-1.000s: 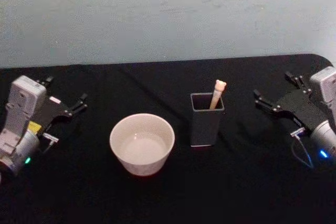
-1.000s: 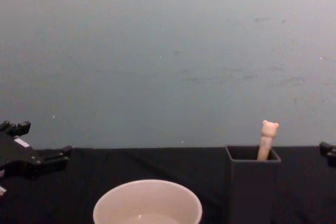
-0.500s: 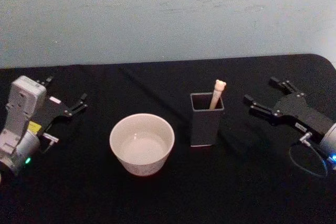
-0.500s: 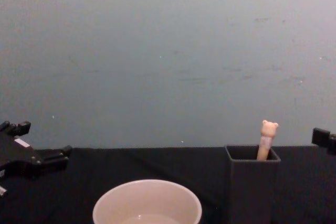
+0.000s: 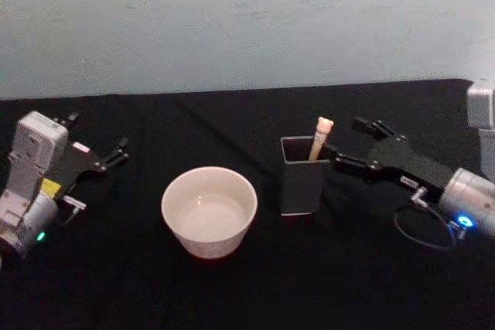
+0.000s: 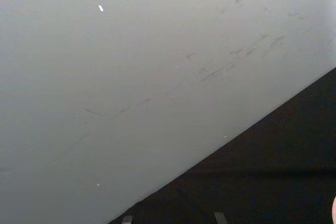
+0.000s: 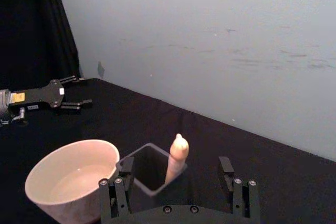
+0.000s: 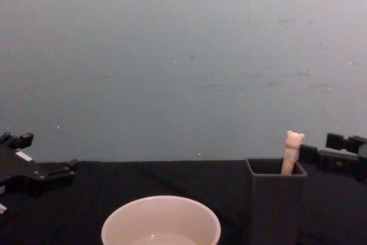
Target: Pick up the stirring spoon with one hand, stir inside the cup, then place it back in its original position.
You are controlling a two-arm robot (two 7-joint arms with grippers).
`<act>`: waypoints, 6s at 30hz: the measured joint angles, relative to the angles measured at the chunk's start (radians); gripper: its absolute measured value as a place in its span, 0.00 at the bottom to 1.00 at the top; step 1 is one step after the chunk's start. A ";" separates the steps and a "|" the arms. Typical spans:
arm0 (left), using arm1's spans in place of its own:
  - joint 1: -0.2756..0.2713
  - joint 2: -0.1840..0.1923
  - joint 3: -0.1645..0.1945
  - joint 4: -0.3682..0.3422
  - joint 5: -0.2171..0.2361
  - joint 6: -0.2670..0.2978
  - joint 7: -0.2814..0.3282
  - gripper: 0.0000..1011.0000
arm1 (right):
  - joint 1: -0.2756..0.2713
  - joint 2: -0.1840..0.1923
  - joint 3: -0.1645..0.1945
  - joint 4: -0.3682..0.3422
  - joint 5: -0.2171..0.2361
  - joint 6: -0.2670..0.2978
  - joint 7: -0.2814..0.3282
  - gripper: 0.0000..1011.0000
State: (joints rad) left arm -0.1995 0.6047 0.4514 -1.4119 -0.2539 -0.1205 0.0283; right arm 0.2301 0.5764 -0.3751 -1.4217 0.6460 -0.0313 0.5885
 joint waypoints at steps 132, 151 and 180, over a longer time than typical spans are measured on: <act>0.000 0.000 0.000 0.000 0.000 0.000 0.000 0.99 | 0.174 -0.173 -0.160 0.023 -0.127 -0.176 0.138 0.21; 0.000 0.000 0.000 0.000 0.000 0.000 0.000 0.99 | 0.215 -0.235 -0.234 0.180 -0.231 -0.269 0.165 0.21; 0.000 0.000 0.000 0.000 0.000 0.000 0.000 0.99 | 0.209 -0.248 -0.208 0.220 -0.302 -0.310 0.135 0.21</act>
State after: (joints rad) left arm -0.1995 0.6047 0.4514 -1.4120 -0.2539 -0.1205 0.0283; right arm 0.4394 0.3283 -0.5835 -1.2019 0.3442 -0.3413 0.7238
